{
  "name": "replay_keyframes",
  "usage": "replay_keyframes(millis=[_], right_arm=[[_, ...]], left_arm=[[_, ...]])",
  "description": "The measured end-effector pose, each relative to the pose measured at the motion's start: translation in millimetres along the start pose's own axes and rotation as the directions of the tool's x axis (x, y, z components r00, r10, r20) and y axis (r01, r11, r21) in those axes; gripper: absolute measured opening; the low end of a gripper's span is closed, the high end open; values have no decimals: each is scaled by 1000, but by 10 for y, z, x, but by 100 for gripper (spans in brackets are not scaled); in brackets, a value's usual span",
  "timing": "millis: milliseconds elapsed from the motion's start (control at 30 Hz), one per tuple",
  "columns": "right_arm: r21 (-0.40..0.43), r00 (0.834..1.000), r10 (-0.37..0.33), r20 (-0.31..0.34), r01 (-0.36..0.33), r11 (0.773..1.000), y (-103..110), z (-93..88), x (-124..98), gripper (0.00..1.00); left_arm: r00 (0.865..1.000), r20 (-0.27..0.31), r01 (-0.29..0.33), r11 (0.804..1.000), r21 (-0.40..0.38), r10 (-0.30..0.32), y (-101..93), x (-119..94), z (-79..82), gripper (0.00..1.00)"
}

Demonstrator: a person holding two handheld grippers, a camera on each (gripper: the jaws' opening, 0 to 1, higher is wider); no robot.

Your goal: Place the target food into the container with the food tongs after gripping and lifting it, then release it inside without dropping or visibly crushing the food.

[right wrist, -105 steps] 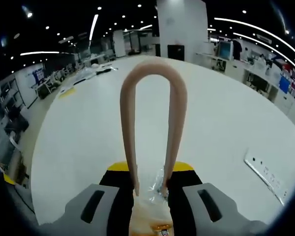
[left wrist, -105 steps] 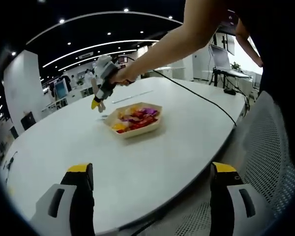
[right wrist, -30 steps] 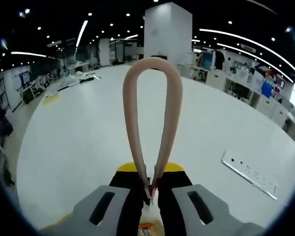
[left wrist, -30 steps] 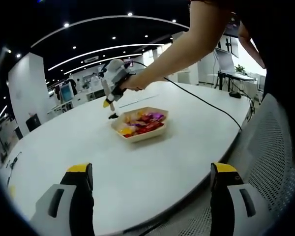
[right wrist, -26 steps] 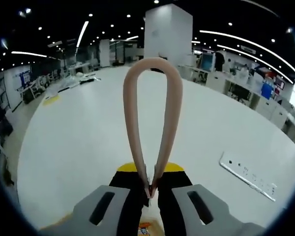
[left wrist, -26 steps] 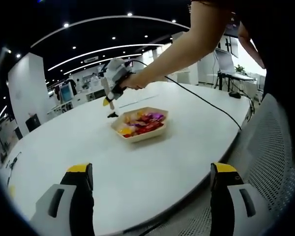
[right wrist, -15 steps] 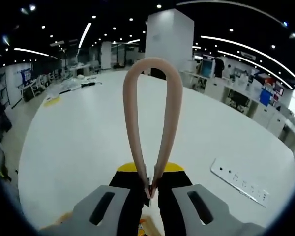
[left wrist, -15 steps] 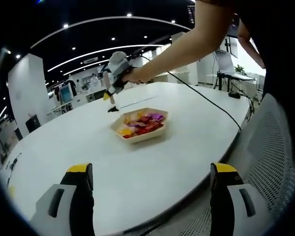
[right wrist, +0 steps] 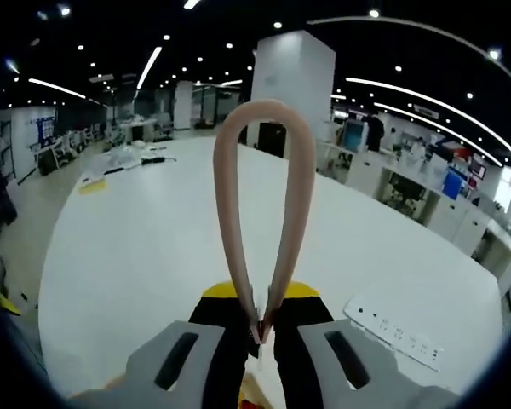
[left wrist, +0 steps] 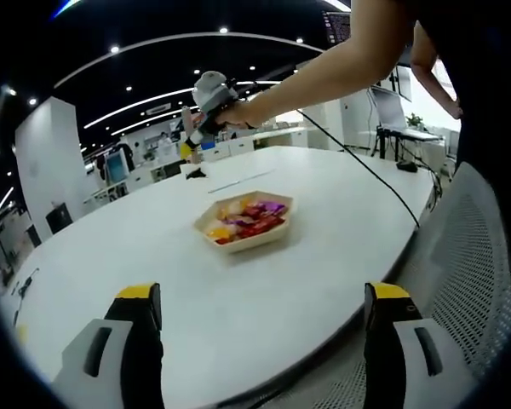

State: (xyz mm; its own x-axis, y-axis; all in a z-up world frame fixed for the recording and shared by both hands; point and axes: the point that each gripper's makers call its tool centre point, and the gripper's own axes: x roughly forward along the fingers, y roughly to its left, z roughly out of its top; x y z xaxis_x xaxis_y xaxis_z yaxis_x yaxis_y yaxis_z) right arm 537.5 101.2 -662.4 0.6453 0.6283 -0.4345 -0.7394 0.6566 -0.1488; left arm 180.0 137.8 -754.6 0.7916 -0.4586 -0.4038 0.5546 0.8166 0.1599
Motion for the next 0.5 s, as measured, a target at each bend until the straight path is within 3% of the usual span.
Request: replay_keyframes(millis=[200, 500], right_arm=[[-51, 999, -32, 29, 33, 998, -41, 184, -239, 9], [-58, 995, -58, 86, 64, 996, -31, 490, -678, 9]], left_arm=[[1000, 17, -1, 1000, 4, 1, -2, -8, 24, 96], [999, 44, 0, 1000, 10, 0, 3, -20, 56, 96]])
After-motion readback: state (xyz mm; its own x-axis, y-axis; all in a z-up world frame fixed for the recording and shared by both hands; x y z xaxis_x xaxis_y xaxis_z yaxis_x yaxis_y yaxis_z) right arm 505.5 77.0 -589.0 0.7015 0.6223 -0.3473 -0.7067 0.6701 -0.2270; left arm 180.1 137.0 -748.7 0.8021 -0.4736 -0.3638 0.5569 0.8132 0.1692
